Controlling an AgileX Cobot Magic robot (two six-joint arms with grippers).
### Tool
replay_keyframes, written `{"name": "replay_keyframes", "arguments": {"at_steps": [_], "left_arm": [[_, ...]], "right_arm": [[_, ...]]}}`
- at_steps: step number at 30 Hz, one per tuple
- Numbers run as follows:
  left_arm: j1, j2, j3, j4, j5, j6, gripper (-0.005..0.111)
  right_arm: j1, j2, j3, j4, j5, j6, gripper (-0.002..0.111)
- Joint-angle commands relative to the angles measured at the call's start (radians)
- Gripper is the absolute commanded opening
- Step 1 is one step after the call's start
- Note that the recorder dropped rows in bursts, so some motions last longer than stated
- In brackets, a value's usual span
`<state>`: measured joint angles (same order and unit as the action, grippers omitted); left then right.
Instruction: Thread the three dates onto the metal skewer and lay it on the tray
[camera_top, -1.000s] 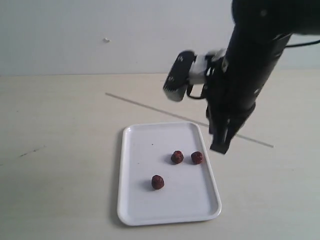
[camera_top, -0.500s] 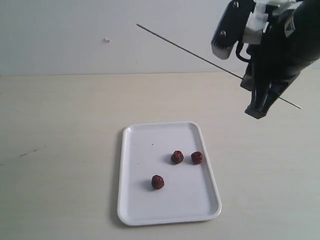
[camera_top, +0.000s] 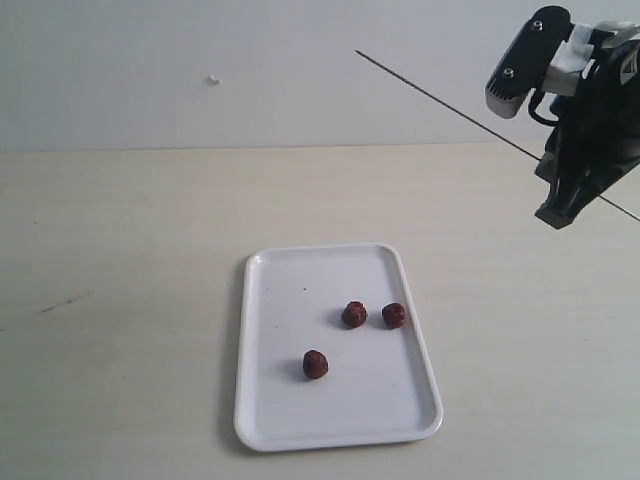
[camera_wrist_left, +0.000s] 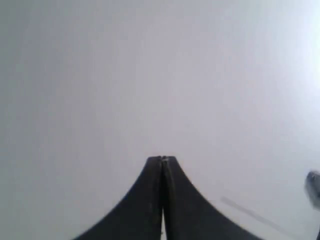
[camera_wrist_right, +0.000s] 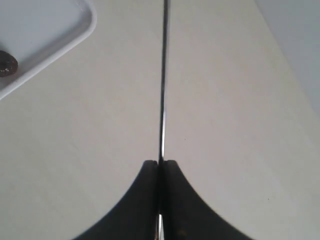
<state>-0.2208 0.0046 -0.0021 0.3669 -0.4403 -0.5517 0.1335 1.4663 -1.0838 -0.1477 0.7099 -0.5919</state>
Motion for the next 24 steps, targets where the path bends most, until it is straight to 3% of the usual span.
{"name": "replay_keyframes", "arguments": {"at_steps": [1,3,7,12,17,24], "left_arm": [[0.002,-0.005,0.002,-0.023,-0.319,0.127,0.0],[0.002,-0.005,-0.044,-0.099,-0.304,0.232,0.0],[0.002,0.122,-0.262,-0.3,-0.062,0.366,0.0],[0.001,0.465,-0.546,-0.335,0.479,0.387,0.0],[-0.006,0.916,-0.708,-0.335,0.704,0.434,0.0],[-0.172,1.415,-0.972,-0.335,0.988,0.546,0.0]], "right_arm": [[-0.005,-0.002,0.002,0.015,-0.036,-0.009,0.0],[-0.005,-0.002,0.002,0.014,-0.046,-0.009,0.0],[-0.005,-0.002,0.002,0.009,-0.09,-0.009,0.0],[-0.011,-0.002,0.002,0.009,-0.093,-0.007,0.0],[-0.056,-0.002,0.002,0.016,-0.094,0.019,0.0],[-0.087,-0.002,0.002,0.042,-0.114,0.017,0.0]]}}
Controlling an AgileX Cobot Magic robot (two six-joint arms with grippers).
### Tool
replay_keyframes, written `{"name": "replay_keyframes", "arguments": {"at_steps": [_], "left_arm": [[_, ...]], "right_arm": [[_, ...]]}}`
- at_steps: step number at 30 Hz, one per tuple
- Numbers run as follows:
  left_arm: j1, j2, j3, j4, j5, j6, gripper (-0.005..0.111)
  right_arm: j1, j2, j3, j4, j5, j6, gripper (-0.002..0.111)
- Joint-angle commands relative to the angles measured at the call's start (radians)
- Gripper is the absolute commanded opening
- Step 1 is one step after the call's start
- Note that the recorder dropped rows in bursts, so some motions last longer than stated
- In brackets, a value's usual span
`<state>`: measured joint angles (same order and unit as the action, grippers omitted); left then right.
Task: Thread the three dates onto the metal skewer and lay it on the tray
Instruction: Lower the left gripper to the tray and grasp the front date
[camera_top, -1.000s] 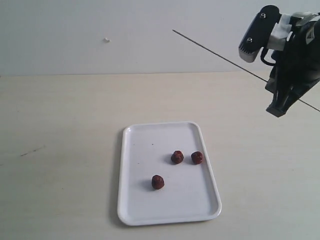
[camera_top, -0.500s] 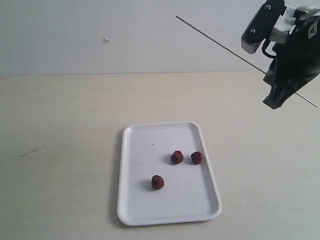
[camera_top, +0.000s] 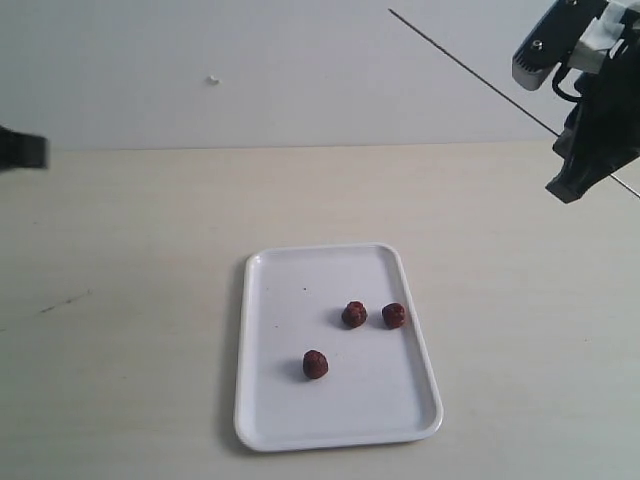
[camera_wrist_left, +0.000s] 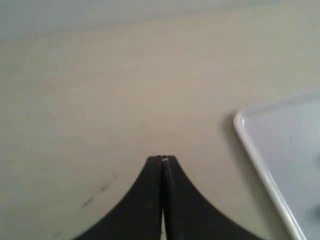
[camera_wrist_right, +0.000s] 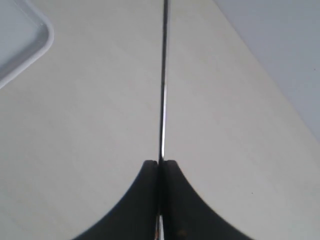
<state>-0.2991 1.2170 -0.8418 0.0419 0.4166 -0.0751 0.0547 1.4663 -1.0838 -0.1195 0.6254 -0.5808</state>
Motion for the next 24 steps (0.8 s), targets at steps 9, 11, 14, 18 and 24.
{"name": "replay_keyframes", "arguments": {"at_steps": [9,11,14,18,24], "left_arm": [[-0.374,0.605,-0.592,-0.006,0.546,0.137,0.002],[-0.42,0.67,-0.685,-0.004,0.64,0.153,0.008],[-0.486,0.768,-0.829,0.0,0.765,0.157,0.019],[-0.545,0.901,-0.973,0.005,0.805,0.157,0.034],[-0.577,1.006,-1.051,0.005,0.805,0.125,0.038]], "right_arm": [[-0.008,-0.002,0.002,0.014,-0.038,0.006,0.0],[-0.008,-0.002,0.002,0.014,-0.038,0.006,0.0],[-0.008,-0.002,0.002,0.032,-0.037,0.006,0.0],[-0.008,-0.002,0.002,0.037,-0.037,0.003,0.0],[-0.008,-0.002,0.002,0.042,-0.037,0.003,0.0]]}}
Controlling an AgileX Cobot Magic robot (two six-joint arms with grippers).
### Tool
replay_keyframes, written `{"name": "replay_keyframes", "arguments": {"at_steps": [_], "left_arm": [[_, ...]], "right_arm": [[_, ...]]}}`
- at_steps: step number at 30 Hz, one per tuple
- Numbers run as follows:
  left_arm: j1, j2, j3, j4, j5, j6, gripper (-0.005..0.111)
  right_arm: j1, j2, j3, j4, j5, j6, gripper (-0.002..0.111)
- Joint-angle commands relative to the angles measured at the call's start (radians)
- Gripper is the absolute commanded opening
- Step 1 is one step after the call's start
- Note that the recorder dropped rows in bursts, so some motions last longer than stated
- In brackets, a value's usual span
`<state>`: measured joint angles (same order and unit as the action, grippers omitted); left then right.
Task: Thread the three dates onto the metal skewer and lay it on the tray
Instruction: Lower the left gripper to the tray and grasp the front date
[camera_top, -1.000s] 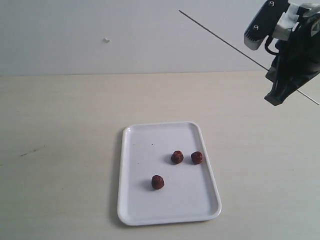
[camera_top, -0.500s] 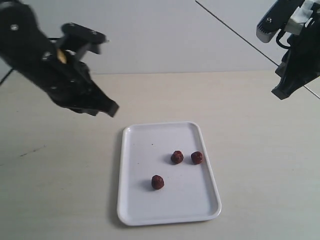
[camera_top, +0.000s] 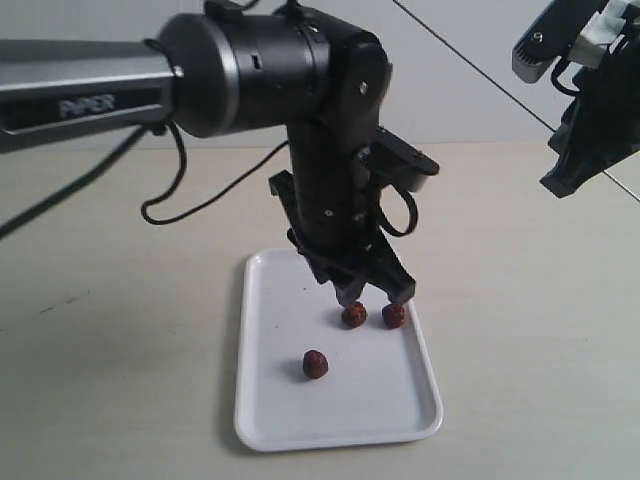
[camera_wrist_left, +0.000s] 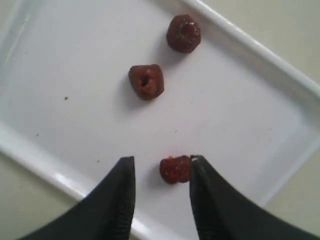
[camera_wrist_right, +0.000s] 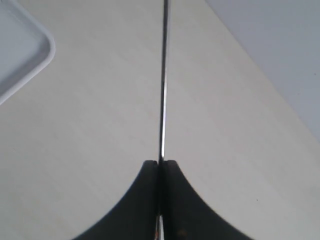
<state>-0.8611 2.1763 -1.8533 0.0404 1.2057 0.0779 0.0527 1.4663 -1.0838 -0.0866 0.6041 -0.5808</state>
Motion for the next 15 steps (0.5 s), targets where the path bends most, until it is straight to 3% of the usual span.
{"name": "replay_keyframes", "arguments": {"at_steps": [1,12,15], "left_arm": [[-0.015,0.057,-0.042,0.007,0.015,-0.038,0.038],[-0.015,0.072,-0.04,-0.04,0.015,-0.053,0.038],[-0.015,0.06,0.019,-0.04,0.015,-0.033,0.038]], "right_arm": [[-0.006,-0.002,0.002,0.009,-0.016,0.003,0.0],[-0.006,-0.002,0.002,0.013,-0.025,-0.001,0.0],[-0.006,-0.002,0.002,0.013,-0.025,-0.001,0.0]]}}
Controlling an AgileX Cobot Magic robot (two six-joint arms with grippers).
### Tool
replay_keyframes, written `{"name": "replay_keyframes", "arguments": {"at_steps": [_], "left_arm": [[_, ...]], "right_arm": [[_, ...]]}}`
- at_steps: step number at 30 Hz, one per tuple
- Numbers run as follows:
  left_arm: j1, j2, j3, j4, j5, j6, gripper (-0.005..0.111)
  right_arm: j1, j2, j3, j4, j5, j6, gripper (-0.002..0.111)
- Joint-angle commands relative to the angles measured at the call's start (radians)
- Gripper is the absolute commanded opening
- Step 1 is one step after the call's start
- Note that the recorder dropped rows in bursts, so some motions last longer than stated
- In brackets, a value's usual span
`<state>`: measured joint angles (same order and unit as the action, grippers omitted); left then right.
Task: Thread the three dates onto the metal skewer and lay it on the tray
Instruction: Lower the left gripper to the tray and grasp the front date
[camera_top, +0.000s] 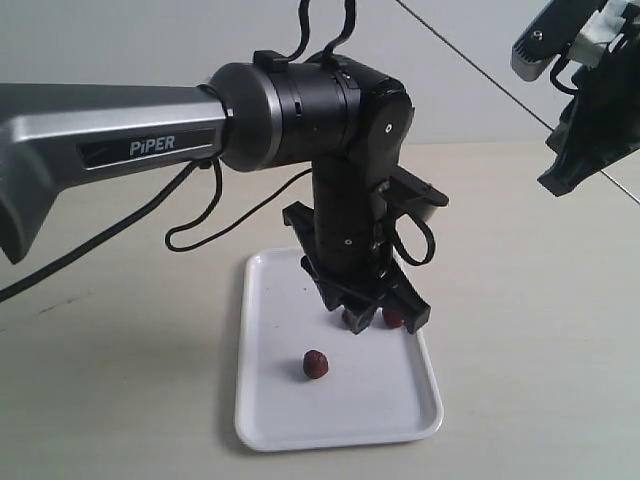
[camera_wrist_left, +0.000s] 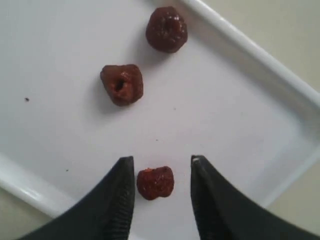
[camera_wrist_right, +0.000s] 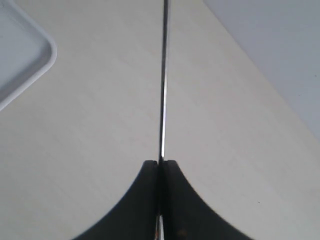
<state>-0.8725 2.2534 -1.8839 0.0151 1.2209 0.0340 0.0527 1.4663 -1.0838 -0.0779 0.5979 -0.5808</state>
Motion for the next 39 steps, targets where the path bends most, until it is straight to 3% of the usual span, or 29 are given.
{"name": "replay_keyframes", "arguments": {"at_steps": [1,7,12,39], "left_arm": [[-0.004,-0.021,0.069,-0.015,0.0,0.013,0.038],[-0.004,-0.026,0.105,-0.015,0.0,0.015,0.043],[-0.004,-0.024,0.105,0.028,0.0,0.015,0.057],[-0.004,0.063,0.116,0.028,0.0,0.011,0.057]], "right_arm": [[-0.006,-0.002,0.002,0.004,-0.019,-0.001,0.0],[-0.006,-0.002,0.002,0.008,-0.02,-0.001,0.0],[-0.006,-0.002,0.002,0.017,-0.021,-0.001,0.0],[-0.006,-0.002,0.002,0.027,-0.023,-0.001,0.0]]}}
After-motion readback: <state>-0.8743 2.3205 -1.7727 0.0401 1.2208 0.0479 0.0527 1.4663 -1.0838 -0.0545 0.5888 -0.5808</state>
